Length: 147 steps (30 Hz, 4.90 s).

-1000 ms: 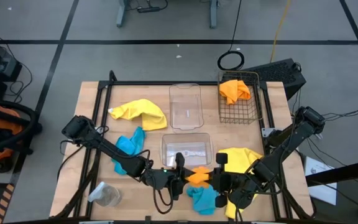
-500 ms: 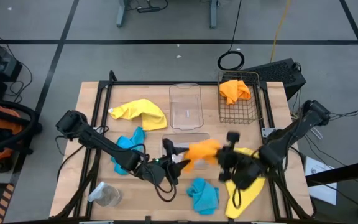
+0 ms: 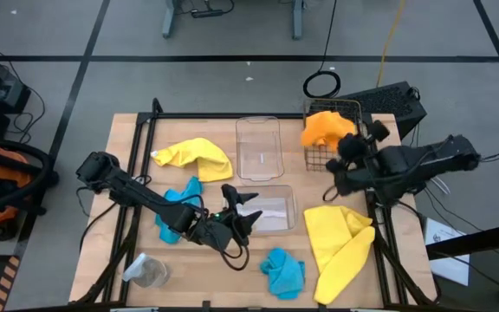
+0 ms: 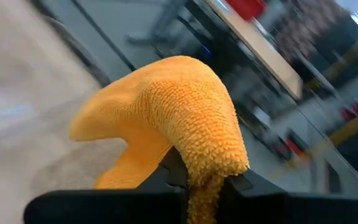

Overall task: Sort microfiber towel by color & place in baskets
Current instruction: Put the orange microfiber towel into the black metal basket, then put the top yellow microfiber towel into the bottom transparent bin

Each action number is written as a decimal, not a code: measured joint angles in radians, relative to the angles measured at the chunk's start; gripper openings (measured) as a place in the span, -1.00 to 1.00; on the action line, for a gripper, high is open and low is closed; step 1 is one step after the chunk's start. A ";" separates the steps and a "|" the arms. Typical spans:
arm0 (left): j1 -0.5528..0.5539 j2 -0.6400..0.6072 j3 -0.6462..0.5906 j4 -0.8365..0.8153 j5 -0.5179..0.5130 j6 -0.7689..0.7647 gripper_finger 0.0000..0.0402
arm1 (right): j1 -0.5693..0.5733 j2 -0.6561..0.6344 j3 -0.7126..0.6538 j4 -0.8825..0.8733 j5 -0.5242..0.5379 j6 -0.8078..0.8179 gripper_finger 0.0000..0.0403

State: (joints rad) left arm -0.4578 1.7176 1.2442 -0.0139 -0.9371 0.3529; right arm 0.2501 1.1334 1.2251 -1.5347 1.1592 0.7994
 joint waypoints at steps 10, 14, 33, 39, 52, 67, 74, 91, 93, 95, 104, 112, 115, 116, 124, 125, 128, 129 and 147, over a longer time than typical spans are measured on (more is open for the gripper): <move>0.040 0.001 0.000 -0.007 -0.010 -0.006 0.43 | -0.258 -0.061 -0.297 0.311 -0.110 -0.211 -0.90; 0.046 0.001 0.000 -0.016 0.030 -0.009 0.43 | -0.354 -0.040 -0.379 0.527 -0.228 -0.399 -0.90; 0.036 0.002 -0.001 -0.099 0.181 -0.060 0.43 | -0.532 -0.014 -0.378 0.614 -0.410 -0.446 0.04; 0.040 0.002 -0.001 -0.103 0.181 -0.060 0.43 | -0.532 -0.013 -0.289 0.465 -0.458 -0.368 0.28; 0.036 0.002 -0.001 -0.213 0.145 -0.091 0.43 | -0.300 -0.043 -0.158 0.561 -0.589 -0.296 0.32; 0.097 -0.203 0.000 -0.694 0.020 -0.462 0.43 | 0.286 0.033 -0.257 1.081 -0.424 -0.384 0.09; 0.331 -0.274 -0.003 -0.989 0.117 -0.691 0.32 | 0.346 0.174 -0.272 1.232 -0.417 -0.459 0.06; 0.711 -0.263 -0.303 -0.766 0.421 -0.445 0.09 | 0.345 0.260 -0.273 1.277 -0.286 -0.533 0.06; 0.729 -0.263 -0.338 -0.705 0.442 -0.419 0.09 | 0.344 0.260 -0.273 1.277 -0.287 -0.533 0.07; 0.740 -0.263 -0.356 -0.677 0.453 -0.416 0.09 | 0.343 0.260 -0.273 1.277 -0.284 -0.533 0.07; 0.754 -0.263 -0.397 -0.663 0.463 -0.433 -0.19 | 0.338 0.260 -0.273 1.277 -0.267 -0.533 0.07; 0.696 -0.263 -0.386 -0.671 0.496 -0.530 -0.25 | 0.338 0.260 -0.273 1.275 -0.267 -0.533 0.07; 0.676 -0.263 -0.386 -0.703 0.497 -0.532 -0.25 | 0.338 0.260 -0.273 1.275 -0.268 -0.532 0.07; 0.671 -0.263 -0.386 -0.705 0.497 -0.538 -0.25 | 0.338 0.260 -0.273 1.275 -0.269 -0.532 0.07; 0.665 -0.232 -0.396 -0.667 0.438 -0.552 -0.25 | 0.338 0.260 -0.273 1.275 -0.271 -0.524 0.07; 0.668 -0.220 -0.400 -0.667 0.439 -0.550 -0.25 | 0.338 0.260 -0.273 1.275 -0.271 -0.524 0.07; 0.669 -0.175 -0.413 -0.664 0.457 -0.550 -0.25 | 0.338 0.260 -0.273 1.274 -0.271 -0.523 0.07; 0.669 -0.160 -0.417 -0.666 0.453 -0.551 -0.25 | 0.338 0.260 -0.273 1.274 -0.271 -0.523 0.07; 0.511 -0.173 -0.420 -0.635 -0.197 -0.579 -0.97 | 0.332 0.260 -0.273 1.269 -0.271 -0.531 0.07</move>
State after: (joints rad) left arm 0.0528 1.5448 0.8246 -0.6491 -1.1341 -0.2263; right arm 0.5825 1.3937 0.9525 -0.2657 0.8887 0.2684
